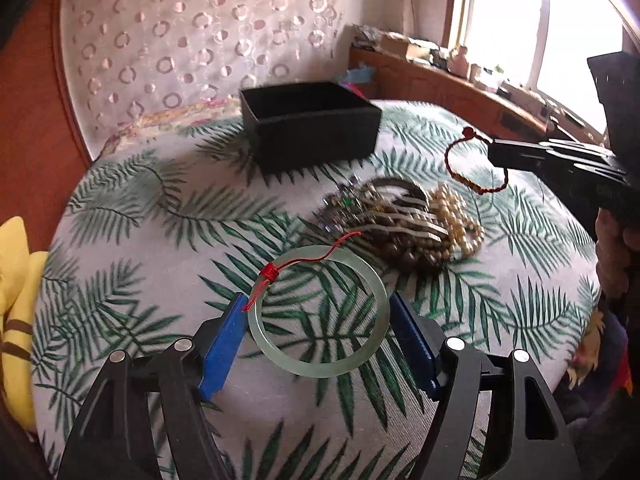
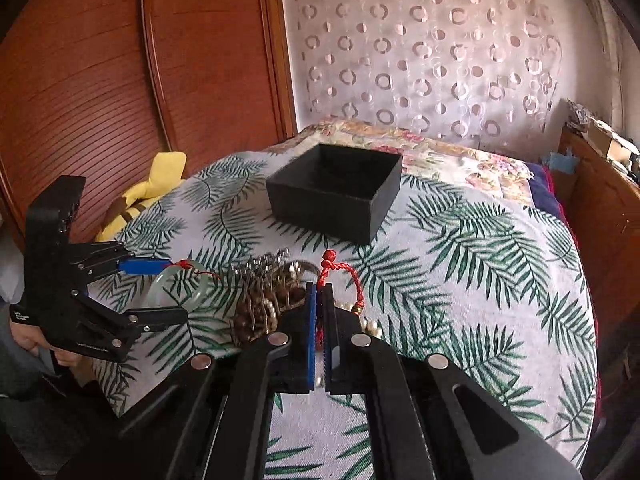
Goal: Organize jewelry
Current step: 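Grasp the red bead bracelet with the right tool while the left tool grasps the jade bangle, then drop the red bracelet into the black box with the right tool while the left lowers the jade bangle in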
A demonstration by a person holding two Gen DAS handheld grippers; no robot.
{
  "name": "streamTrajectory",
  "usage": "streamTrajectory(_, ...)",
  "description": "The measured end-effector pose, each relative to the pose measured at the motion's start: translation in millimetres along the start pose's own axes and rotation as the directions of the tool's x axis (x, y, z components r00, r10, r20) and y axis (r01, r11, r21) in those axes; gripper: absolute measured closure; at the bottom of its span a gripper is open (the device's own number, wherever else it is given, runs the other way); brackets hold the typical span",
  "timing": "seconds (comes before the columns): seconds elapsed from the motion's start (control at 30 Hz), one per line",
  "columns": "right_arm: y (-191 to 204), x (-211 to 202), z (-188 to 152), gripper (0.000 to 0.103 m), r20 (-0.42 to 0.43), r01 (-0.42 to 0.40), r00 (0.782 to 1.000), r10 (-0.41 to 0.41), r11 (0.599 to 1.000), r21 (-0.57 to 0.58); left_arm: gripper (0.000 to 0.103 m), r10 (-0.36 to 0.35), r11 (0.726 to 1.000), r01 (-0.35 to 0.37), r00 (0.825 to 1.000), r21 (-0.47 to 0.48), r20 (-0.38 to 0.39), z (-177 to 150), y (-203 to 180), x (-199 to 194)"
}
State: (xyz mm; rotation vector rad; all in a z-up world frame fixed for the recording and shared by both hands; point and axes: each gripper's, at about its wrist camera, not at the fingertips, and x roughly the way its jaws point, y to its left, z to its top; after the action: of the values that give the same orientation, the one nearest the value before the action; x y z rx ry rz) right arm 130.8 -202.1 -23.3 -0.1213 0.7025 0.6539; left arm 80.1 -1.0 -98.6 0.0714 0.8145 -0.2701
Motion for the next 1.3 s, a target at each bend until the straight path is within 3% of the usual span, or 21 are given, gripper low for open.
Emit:
streamTrajectory(0.53,-7.3,21.8,84.8,0.1,0.068,-0.04,0.997,0.043,0.998,-0.047,0.034,0.014,0.999,-0.008,0.993,-0.051,0.116,48.3,20.5,-9.1)
streamTrajectory(0.9,-26.0,90.9,106.7,0.099,-0.025,-0.036,0.999,0.035,0.999,-0.022,0.034,0.027,0.999,-0.02,0.99,-0.05,0.14,81.0,28.5,4.4)
streamTrajectory(1.1,-29.2,108.3,105.1,0.099,-0.062,-0.014,0.998,0.013,1.0,-0.012,0.034,0.038,0.998,-0.031,0.988,-0.046,0.148,102.5,32.6,14.3)
streamTrajectory(1.17,-30.6,110.1,105.6,0.087,-0.066,-0.005,0.998,0.004,1.0,-0.009,0.034,0.042,0.998,-0.035,0.988,-0.047,0.148,110.7,34.3,18.9)
streamTrajectory(1.2,-31.9,109.5,105.5,0.075,-0.064,-0.001,0.998,0.0,1.0,-0.006,0.034,0.043,0.998,-0.036,0.988,-0.048,0.146,113.8,35.2,20.8)
streamTrajectory(1.3,-36.3,105.7,104.1,0.074,-0.057,-0.005,0.998,0.006,1.0,0.004,0.034,0.046,0.998,-0.039,0.989,-0.05,0.14,123.1,37.3,27.9)
